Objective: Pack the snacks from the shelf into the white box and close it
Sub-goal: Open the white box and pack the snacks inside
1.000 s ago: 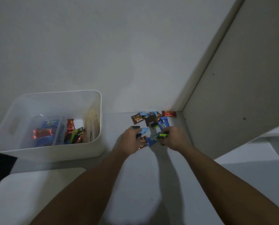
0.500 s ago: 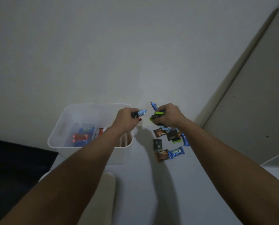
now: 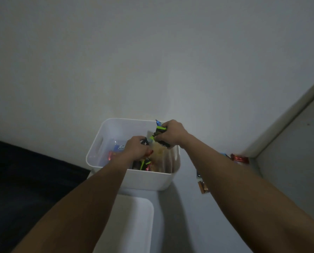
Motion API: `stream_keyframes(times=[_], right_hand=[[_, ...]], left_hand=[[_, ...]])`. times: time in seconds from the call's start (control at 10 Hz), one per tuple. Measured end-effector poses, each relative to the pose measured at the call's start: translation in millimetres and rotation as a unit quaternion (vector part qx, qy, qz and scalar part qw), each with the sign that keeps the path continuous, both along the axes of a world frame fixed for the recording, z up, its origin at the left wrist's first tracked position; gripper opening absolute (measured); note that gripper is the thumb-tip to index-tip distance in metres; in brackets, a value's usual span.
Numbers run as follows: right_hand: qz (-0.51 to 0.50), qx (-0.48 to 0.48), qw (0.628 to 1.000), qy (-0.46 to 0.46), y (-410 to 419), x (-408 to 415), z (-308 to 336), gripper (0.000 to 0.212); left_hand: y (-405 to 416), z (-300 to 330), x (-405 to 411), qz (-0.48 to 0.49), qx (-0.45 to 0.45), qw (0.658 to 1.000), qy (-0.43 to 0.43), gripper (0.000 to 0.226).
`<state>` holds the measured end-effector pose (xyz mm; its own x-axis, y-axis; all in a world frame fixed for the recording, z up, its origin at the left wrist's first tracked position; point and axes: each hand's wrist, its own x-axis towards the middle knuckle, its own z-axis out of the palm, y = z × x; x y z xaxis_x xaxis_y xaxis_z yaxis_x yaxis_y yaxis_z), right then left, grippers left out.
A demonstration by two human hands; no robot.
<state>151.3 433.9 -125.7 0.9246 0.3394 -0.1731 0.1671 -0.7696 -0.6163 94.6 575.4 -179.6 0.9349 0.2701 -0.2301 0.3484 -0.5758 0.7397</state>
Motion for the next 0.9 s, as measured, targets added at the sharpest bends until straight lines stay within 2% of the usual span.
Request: stream_keyframes(times=[0.1, 0.2, 0.3, 0.6, 0.8, 0.9], right_hand=[[-0.014, 0.009, 0.999, 0.041, 19, 4, -13, 0.033], [-0.014, 0.017, 0.997, 0.069, 29, 4, -25, 0.037], [-0.006, 0.021, 0.998, 0.054, 31, 3, -33, 0.054], [-0.093, 0.071, 0.993, 0.005, -14, 15, -29, 0.038], [-0.167, 0.082, 0.982, 0.041, -89, 18, -20, 0.032], [-0.186, 0.059, 0.98, 0.048, -133, 17, -26, 0.033]], left_hand=[[15, -5, 2, 0.029, -0.02, 0.999, 0.041, 0.035], [27, -7, 3, 0.042, -0.011, 0.998, 0.041, 0.024], [35, -16, 9, 0.074, -0.033, 0.996, 0.048, 0.036], [6, -7, 8, 0.052, -0.018, 0.998, -0.025, 0.025], [-54, 15, 20, -0.002, -0.037, 0.997, -0.069, 0.029], [-91, 20, 27, -0.046, -0.037, 0.995, -0.081, 0.04]])
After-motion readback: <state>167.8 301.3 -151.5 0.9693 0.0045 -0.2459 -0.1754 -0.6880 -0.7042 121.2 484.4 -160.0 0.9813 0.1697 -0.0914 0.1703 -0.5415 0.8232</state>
